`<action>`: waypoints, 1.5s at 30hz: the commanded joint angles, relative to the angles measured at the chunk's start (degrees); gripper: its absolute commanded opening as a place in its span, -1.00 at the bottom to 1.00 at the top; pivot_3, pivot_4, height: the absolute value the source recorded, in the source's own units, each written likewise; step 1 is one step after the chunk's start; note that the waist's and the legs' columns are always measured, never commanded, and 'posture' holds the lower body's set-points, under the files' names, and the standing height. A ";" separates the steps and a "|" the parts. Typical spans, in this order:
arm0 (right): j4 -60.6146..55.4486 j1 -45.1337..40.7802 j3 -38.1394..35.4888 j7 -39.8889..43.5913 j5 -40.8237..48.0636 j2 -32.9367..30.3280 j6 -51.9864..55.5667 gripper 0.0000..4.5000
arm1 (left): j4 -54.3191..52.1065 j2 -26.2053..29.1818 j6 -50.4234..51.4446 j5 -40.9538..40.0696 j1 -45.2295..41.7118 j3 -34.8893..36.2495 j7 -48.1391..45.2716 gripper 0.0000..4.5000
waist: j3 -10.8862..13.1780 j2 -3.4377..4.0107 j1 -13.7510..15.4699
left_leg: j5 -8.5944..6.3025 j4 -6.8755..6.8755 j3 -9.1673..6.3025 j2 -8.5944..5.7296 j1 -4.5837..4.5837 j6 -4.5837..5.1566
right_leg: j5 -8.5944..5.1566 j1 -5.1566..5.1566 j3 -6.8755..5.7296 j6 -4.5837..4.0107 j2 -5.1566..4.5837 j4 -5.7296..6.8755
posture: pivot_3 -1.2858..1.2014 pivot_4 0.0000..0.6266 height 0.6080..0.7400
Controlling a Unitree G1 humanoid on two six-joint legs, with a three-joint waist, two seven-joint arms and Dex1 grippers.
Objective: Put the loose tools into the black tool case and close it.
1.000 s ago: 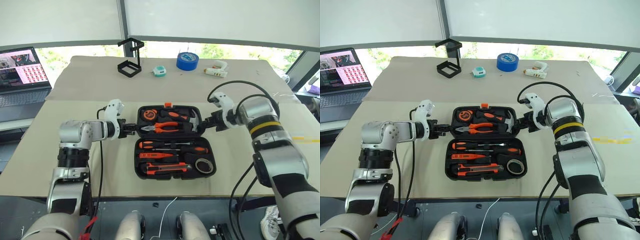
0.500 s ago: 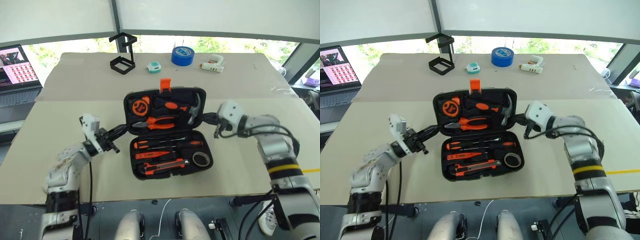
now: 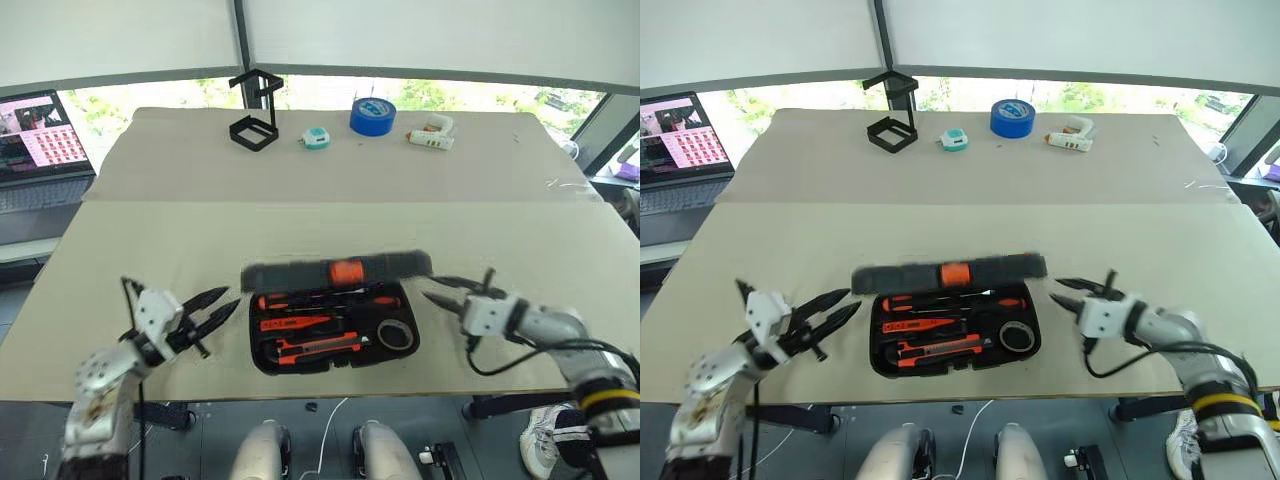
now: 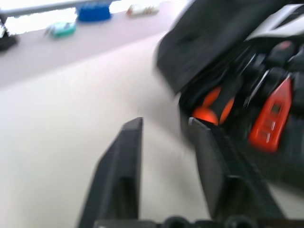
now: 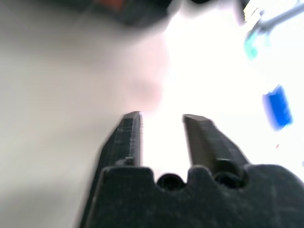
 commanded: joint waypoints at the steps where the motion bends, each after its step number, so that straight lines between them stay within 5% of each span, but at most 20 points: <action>1: -6.85 4.70 -3.32 3.52 8.25 -3.74 2.83 0.52 | -2.96 3.74 3.49 -4.90 1.43 3.92 -0.99 0.18 | 0.00 0.00 0.17 | 0.00 0.00 -0.01 0.02 0.12 0.00 | 0.01 0.11 -0.01 -0.02 0.02 0.00 | 0.03 -0.52 1.00; 3: -12.62 9.46 -4.45 6.55 13.47 -5.89 6.41 0.79 | -2.01 5.61 4.64 -5.46 0.33 4.42 -1.15 0.18 | 0.01 0.01 0.44 | -0.01 -0.04 -0.09 0.08 0.40 0.00 | -0.04 0.40 -0.07 -0.05 0.04 -0.04 | 0.03 -0.52 1.00; 8: -26.62 20.22 -4.76 17.67 26.29 -10.99 19.32 0.79 | -1.23 8.52 7.04 -5.76 -2.90 2.76 -2.55 0.18 | 0.01 0.02 1.02 | -0.04 -0.04 -0.08 0.09 0.72 0.04 | -0.07 0.83 -0.11 -0.07 -0.05 -0.17 | 0.03 -0.52 1.00; 9: -29.01 21.90 -5.36 18.71 27.63 -11.53 21.00 0.67 | -0.98 8.96 7.41 -5.53 -3.87 2.23 -2.88 0.18 | 0.01 0.02 0.99 | -0.05 -0.04 -0.05 0.11 0.74 0.05 | -0.07 0.84 -0.11 -0.07 -0.06 -0.18 | 0.03 -0.52 1.00; 14: -46.16 29.92 -2.48 23.24 31.99 -14.10 36.19 0.03 | 6.26 12.18 10.92 0.53 -19.15 -6.81 -4.81 -0.43 | 0.00 0.00 1.78 | -0.03 0.02 -0.18 0.15 0.68 0.03 | -0.07 0.78 -0.23 -0.08 0.09 -0.09 | 0.03 -0.52 1.00; 17: -52.75 31.83 -1.62 22.94 32.39 -13.92 43.89 -0.48 | 9.18 13.05 12.22 3.57 -24.56 -10.81 -5.64 -0.99 | -0.01 0.01 1.61 | -0.04 0.00 -0.12 0.15 0.68 0.03 | -0.07 0.78 -0.17 -0.08 0.11 -0.11 | 0.03 -0.52 1.00; 21: -55.97 31.29 0.20 21.14 29.97 -11.50 49.82 -0.99 | 12.77 12.58 13.15 5.82 -29.56 -14.72 -7.18 -1.00 | 0.01 -0.05 1.30 | -0.12 0.00 -0.04 0.10 0.63 0.04 | -0.10 0.71 -0.10 -0.04 0.12 -0.17 | 0.03 -0.52 1.00; 27: -52.13 21.53 6.87 17.92 20.21 -4.49 54.84 -0.99 | 14.69 10.64 14.83 8.63 -32.51 -21.06 -9.42 -1.00 | -0.01 -0.15 1.26 | -0.11 0.12 -0.09 -0.04 0.60 0.03 | -0.10 0.71 -0.14 -0.03 0.18 -0.13 | 0.03 -0.52 1.00; 34: -43.27 11.29 5.67 14.34 14.57 1.80 52.92 -0.99 | 12.45 10.86 15.57 9.34 -28.16 -20.75 -7.99 -1.00 | -0.06 -0.29 0.33 | -0.08 0.09 -0.12 0.06 0.66 -0.02 | -0.09 0.70 -0.11 -0.05 0.24 -0.06 | 0.03 -0.52 1.00; 45: -27.89 0.50 6.31 8.49 8.54 10.96 44.47 -0.99 | 0.44 5.33 22.20 3.06 -18.10 -10.24 5.34 -1.00 | -0.06 -0.31 0.20 | -0.08 0.09 -0.14 0.11 0.64 -0.02 | -0.06 0.69 -0.11 -0.03 0.16 -0.02 | 0.03 -0.52 1.00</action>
